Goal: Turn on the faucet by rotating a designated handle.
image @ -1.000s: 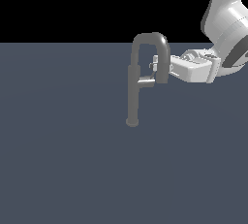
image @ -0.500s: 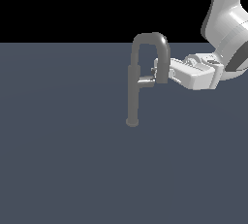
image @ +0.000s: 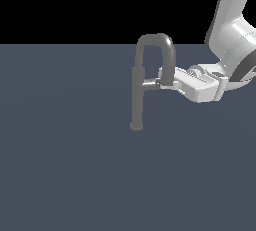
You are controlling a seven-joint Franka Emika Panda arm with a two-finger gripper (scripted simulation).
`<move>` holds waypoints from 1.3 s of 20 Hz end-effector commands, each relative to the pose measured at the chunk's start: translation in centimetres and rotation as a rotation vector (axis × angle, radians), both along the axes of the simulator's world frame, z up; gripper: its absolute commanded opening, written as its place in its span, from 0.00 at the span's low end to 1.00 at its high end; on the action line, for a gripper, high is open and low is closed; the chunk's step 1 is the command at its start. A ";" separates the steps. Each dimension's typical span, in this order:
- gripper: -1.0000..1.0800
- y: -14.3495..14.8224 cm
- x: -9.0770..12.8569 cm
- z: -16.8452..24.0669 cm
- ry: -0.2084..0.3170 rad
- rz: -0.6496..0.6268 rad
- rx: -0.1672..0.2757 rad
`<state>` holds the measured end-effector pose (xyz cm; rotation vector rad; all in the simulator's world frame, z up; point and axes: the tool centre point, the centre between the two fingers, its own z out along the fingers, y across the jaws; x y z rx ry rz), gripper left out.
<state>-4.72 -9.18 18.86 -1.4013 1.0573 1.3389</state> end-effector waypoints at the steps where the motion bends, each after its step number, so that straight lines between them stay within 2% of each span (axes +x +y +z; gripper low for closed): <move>1: 0.00 0.0 -0.1 -2.1 0.023 -0.007 -0.002; 7: 0.00 0.0 -0.1 -5.1 0.048 -0.013 -0.003; 8: 0.00 0.1 0.6 -1.3 -0.005 0.008 0.008; 20: 0.00 0.4 2.0 -6.7 0.047 -0.012 -0.002; 21: 0.00 0.4 2.0 -6.7 0.047 -0.012 -0.002; 22: 0.00 0.0 1.2 -2.4 0.016 0.028 0.035; 26: 0.00 0.3 2.1 -3.7 0.025 0.018 0.025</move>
